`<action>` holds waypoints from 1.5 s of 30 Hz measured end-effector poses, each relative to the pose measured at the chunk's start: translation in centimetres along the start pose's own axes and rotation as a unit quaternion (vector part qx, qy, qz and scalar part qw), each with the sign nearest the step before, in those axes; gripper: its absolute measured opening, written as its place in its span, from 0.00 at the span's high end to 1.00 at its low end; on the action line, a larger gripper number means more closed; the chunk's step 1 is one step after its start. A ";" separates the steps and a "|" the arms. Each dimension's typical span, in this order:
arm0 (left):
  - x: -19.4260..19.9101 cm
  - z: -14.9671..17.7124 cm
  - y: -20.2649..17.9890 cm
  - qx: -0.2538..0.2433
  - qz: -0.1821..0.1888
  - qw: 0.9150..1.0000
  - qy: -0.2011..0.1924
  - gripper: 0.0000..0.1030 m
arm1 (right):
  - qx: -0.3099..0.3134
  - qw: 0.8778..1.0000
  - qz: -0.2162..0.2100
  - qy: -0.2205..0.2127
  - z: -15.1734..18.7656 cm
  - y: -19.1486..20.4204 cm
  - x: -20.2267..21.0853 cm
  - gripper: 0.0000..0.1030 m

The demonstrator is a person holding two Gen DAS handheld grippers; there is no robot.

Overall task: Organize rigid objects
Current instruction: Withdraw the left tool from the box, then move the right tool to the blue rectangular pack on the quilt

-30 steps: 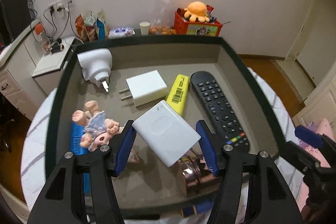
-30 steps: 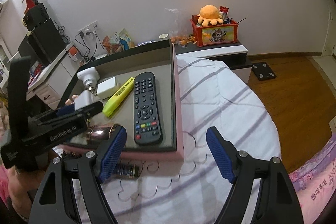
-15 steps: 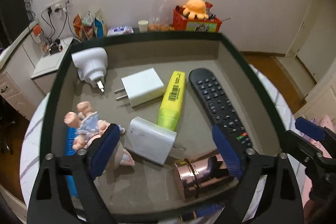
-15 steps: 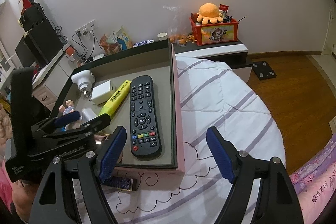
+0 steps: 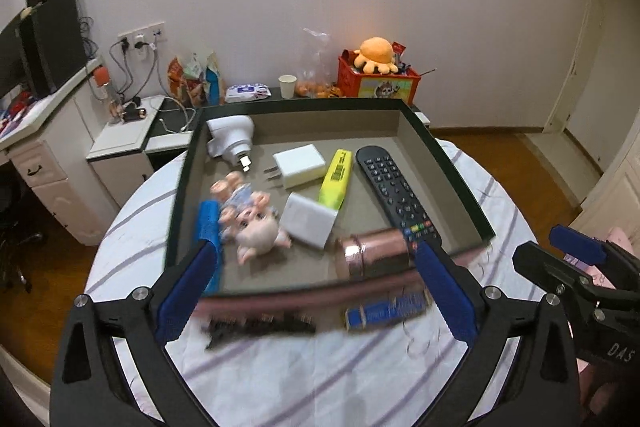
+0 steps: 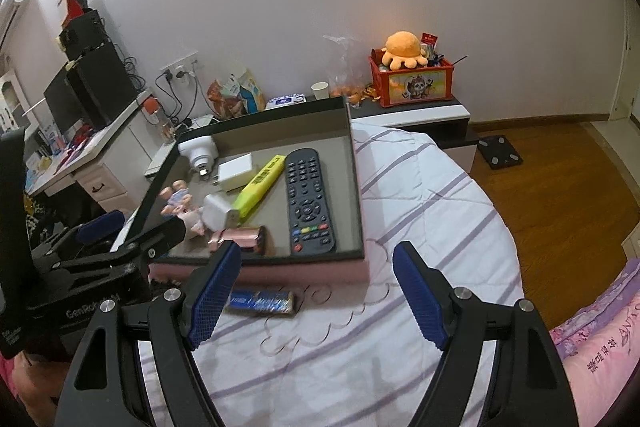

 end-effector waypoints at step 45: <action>-0.5 9.3 7.9 0.094 -0.005 0.994 0.057 0.00 | 0.033 0.993 0.079 0.085 5.6 7.6 -11.3 0.24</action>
Point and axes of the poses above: each gripper's, at about its wrist camera, not at the fingertips, and x roughly against the way its jaws point, y to its left, z to its underside, the point moved 1 cm from there along -x, roughly the way its jaws point, and after that the axes turned 8 degrees about y, right-handed, at the moved point
